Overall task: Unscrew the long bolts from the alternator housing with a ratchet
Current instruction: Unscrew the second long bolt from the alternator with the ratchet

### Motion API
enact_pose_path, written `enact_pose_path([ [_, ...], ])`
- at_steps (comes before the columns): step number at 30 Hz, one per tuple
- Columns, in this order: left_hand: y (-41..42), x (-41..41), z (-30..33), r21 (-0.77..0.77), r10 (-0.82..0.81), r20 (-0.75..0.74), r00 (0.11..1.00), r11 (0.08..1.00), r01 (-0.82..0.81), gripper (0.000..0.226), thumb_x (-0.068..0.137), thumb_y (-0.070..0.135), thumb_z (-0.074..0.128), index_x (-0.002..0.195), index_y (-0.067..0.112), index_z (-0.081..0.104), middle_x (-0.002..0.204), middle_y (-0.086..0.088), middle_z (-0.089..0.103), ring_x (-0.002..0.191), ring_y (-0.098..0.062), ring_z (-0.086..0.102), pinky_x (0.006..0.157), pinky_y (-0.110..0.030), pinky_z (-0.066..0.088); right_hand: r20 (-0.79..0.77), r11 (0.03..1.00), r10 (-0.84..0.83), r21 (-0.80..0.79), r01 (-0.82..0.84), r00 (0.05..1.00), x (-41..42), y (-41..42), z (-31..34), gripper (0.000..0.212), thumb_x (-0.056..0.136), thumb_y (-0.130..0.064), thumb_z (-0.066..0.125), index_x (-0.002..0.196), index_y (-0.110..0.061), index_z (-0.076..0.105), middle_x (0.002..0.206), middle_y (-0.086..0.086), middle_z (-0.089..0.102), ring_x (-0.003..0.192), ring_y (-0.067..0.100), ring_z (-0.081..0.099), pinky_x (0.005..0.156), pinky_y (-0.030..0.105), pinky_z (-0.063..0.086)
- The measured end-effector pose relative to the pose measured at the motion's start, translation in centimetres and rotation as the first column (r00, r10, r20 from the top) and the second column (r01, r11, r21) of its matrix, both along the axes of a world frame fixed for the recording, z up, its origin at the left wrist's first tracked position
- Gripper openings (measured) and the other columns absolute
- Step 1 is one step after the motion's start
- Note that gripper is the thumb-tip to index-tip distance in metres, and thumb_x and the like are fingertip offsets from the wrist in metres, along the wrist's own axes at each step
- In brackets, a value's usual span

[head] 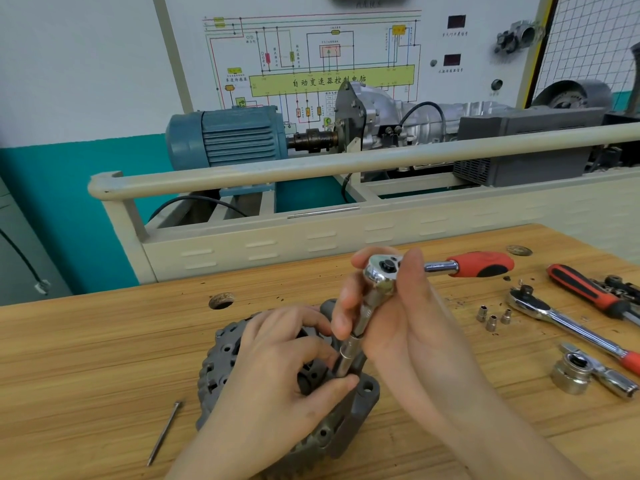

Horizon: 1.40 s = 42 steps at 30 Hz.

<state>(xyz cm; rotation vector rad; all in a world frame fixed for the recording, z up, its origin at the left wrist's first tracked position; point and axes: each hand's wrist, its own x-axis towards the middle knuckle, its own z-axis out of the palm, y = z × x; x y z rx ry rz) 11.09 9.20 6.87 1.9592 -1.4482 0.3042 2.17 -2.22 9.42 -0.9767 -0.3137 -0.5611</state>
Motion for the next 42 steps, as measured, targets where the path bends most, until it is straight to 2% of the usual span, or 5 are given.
enact_pose_path([
  [7,0.0,-0.2,0.2,-0.022,-0.018,-0.057,0.998,1.0,0.016,0.031,0.068,0.063,0.049,0.073,0.035,0.062,0.097,0.027,0.052,0.11,0.011,0.035,0.097,-0.014,0.019,-0.029,0.999,-0.013,-0.044,0.012,0.999,0.1,-0.1,0.4,0.04,0.065,-0.054,0.069,0.085,-0.02,0.068,0.068,0.002,0.064,0.058,0.015,0.058,0.06,0.024,0.05],
  [13,-0.1,-0.2,0.5,-0.098,-0.062,-0.025,0.998,0.993,0.059,0.023,0.076,0.05,0.053,0.064,0.031,0.052,0.075,0.023,0.056,0.094,0.012,0.046,0.089,-0.043,0.04,-0.059,0.995,-0.01,-0.103,0.004,0.998,0.2,0.3,0.5,0.039,0.064,-0.057,0.066,0.084,-0.023,0.068,0.069,0.002,0.065,0.059,0.015,0.059,0.057,0.025,0.05],
  [19,-0.1,-0.1,0.4,-0.124,-0.067,-0.083,0.994,0.991,0.056,0.029,0.073,0.05,0.056,0.058,0.025,0.055,0.082,0.013,0.061,0.094,0.012,0.049,0.091,-0.044,0.04,-0.075,0.989,-0.009,-0.146,-0.002,0.997,0.4,0.1,0.5,0.043,0.074,-0.063,0.052,0.086,-0.025,0.068,0.072,0.002,0.067,0.063,0.014,0.061,0.055,0.026,0.048],
  [38,0.2,0.0,0.5,-0.019,-0.05,-0.191,0.98,0.999,0.047,0.045,0.061,0.066,0.049,0.076,0.03,0.071,0.116,0.04,0.038,0.111,0.028,0.026,0.089,0.005,0.01,-0.046,0.978,0.208,0.014,-0.208,0.977,1.2,-1.8,-0.3,0.045,0.083,-0.049,0.045,0.092,-0.013,0.069,0.074,0.003,0.066,0.057,0.014,0.06,0.06,0.025,0.048],
  [42,0.2,-0.1,0.7,-0.011,-0.059,-0.199,0.978,0.998,0.058,0.021,0.061,0.065,0.051,0.062,0.045,0.057,0.114,0.039,0.042,0.111,0.026,0.029,0.089,0.004,0.011,-0.022,0.979,0.202,0.029,-0.202,0.979,1.5,-1.8,-0.5,0.042,0.081,-0.051,0.054,0.093,-0.014,0.07,0.074,0.001,0.066,0.059,0.013,0.06,0.061,0.024,0.049],
])
